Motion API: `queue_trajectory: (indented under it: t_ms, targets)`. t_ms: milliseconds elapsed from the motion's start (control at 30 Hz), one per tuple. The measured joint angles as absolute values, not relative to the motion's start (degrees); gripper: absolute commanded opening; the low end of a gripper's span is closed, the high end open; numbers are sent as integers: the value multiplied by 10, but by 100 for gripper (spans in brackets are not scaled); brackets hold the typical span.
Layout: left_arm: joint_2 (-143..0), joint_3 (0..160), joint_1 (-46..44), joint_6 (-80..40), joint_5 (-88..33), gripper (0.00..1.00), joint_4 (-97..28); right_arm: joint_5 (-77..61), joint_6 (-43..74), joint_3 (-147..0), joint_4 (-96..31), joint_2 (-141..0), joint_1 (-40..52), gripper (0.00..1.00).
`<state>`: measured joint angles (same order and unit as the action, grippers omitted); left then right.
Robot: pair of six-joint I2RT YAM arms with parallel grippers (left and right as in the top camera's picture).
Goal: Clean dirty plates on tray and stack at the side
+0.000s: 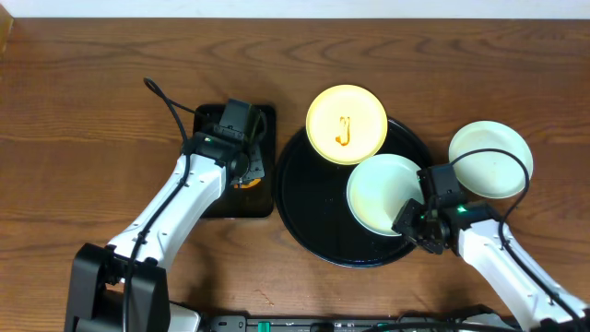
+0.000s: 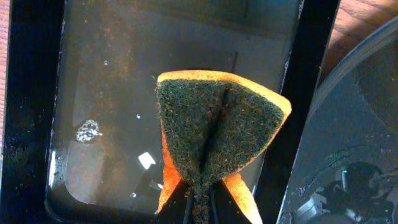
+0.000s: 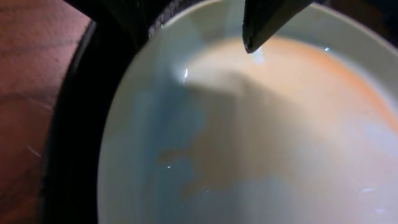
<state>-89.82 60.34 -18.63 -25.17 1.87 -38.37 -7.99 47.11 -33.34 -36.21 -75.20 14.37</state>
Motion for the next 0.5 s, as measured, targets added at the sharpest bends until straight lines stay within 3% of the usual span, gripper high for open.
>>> queue_trajectory:
  t_ms: [300, 500]
  targets:
    - [-898, 603, -186, -252, 19, 8, -384, -79, 476, -333, -318, -789, 143, 4]
    - [-898, 603, -186, -252, 19, 8, -384, -83, 479, -333, -309, -790, 143, 1]
